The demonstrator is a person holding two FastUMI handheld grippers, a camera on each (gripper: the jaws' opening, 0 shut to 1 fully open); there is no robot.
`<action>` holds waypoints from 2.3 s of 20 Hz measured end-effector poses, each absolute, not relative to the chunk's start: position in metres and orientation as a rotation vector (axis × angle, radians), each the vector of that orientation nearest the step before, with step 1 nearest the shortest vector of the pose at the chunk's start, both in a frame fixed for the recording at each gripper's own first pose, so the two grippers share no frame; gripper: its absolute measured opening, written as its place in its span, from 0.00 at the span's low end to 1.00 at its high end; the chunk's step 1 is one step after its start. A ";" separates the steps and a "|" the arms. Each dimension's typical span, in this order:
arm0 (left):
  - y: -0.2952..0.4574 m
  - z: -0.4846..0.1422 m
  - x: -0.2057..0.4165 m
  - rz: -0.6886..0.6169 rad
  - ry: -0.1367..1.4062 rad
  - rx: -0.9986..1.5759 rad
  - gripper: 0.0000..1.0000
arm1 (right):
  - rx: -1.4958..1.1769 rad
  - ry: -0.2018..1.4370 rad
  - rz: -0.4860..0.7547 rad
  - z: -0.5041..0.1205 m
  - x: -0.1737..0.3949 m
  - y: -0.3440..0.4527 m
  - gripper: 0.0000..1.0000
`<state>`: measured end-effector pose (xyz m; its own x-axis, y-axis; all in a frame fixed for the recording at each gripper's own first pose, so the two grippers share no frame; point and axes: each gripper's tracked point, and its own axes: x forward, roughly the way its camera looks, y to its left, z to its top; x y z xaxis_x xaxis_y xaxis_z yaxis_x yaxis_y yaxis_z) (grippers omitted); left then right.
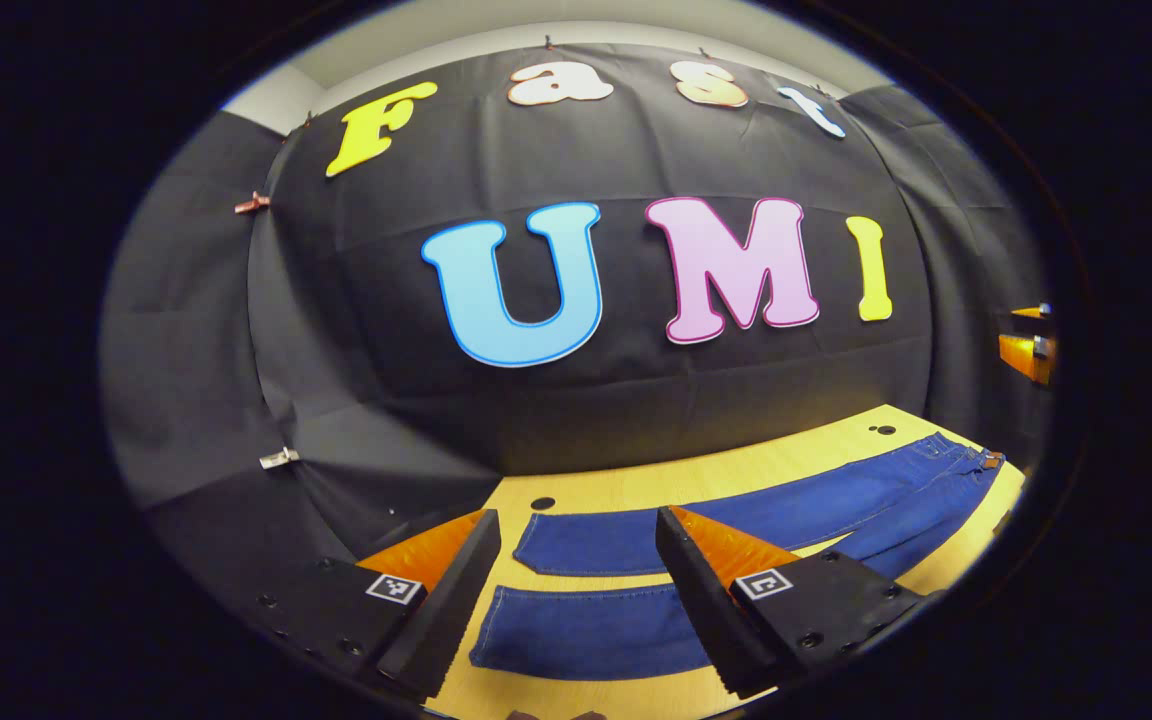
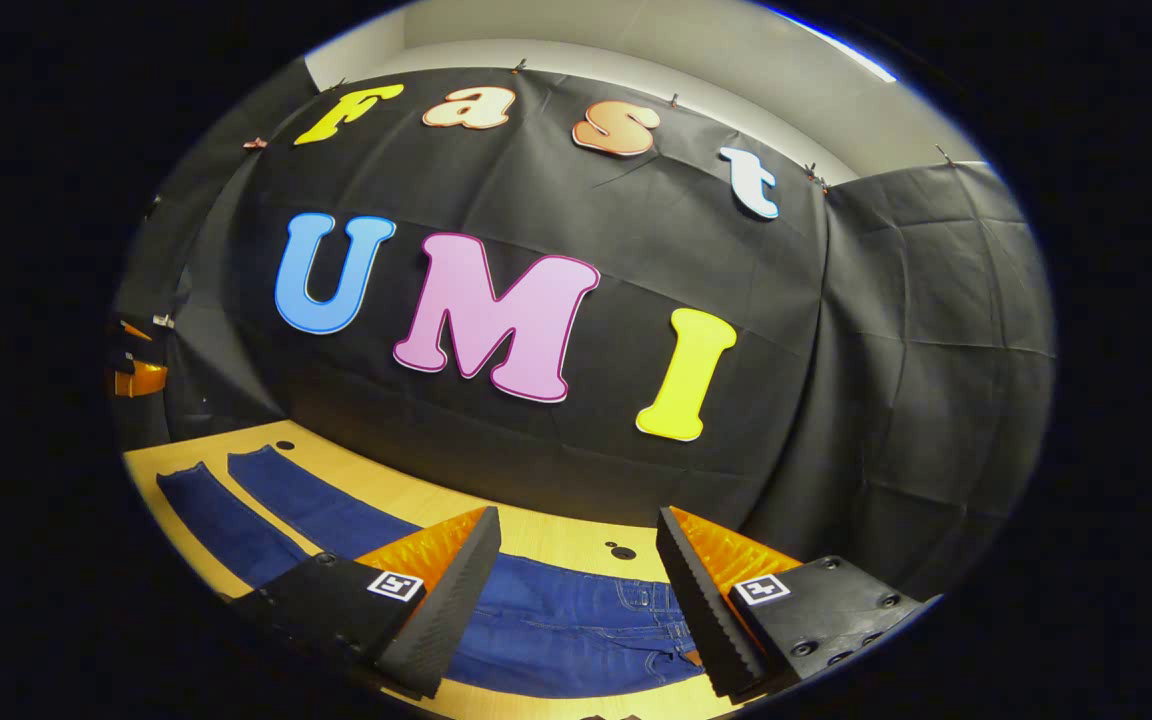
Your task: Grasp the waist and the cuffs of the jeans and fold them to make the two legs overlap; first hold the waist and fold one-third of the jeans toward the cuffs, then hold the cuffs and fold the remaining one-third in the same direction to finish folding.
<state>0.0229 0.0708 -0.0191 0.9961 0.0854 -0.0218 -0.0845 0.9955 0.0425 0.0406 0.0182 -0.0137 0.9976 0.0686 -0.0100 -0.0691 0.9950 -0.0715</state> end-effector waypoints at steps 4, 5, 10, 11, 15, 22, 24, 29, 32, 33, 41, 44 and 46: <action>0.095 -0.044 0.033 0.066 0.106 0.144 0.98 | -0.129 0.031 0.054 -0.027 0.057 0.000 0.96; 0.102 -0.054 0.036 0.046 0.131 0.195 0.98 | -0.164 0.040 0.054 -0.032 0.061 -0.005 0.94; 0.147 -0.105 0.044 -0.015 0.272 0.477 0.98 | -0.399 0.086 0.126 -0.067 0.065 -0.020 0.96; 0.151 -0.118 0.044 -0.041 0.299 0.542 0.98 | -0.421 0.092 0.139 -0.073 0.065 -0.021 0.96; 0.160 -0.170 0.046 -0.222 0.416 0.847 0.98 | -0.427 0.171 0.162 -0.105 0.070 -0.021 0.96; 0.178 -0.267 0.051 -0.473 0.591 1.184 0.98 | -0.383 0.355 0.133 -0.167 0.051 -0.032 0.97; 0.179 -0.288 0.049 -0.522 0.621 1.222 0.98 | -0.404 0.373 0.135 -0.176 0.047 -0.038 0.97; 0.179 -0.306 0.076 -0.575 0.645 1.305 0.95 | -0.381 0.435 0.063 -0.195 0.043 -0.068 0.97; 0.179 -0.305 0.094 -0.580 0.629 1.308 0.94 | -0.367 0.476 0.016 -0.207 0.036 -0.089 0.97; 0.180 -0.309 0.098 -0.584 0.647 1.294 0.93 | -0.369 0.483 0.004 -0.210 0.034 -0.095 0.98; 0.167 -0.327 0.102 -0.602 0.724 1.252 0.27 | -0.595 0.432 0.005 -0.207 0.046 -0.133 0.97; 0.167 -0.327 0.102 -0.578 0.719 1.222 0.10 | -0.811 0.378 0.085 -0.207 0.061 -0.146 0.97; 0.167 -0.325 0.101 -0.575 0.721 1.204 0.08 | -0.900 0.371 0.160 -0.219 0.063 -0.151 0.96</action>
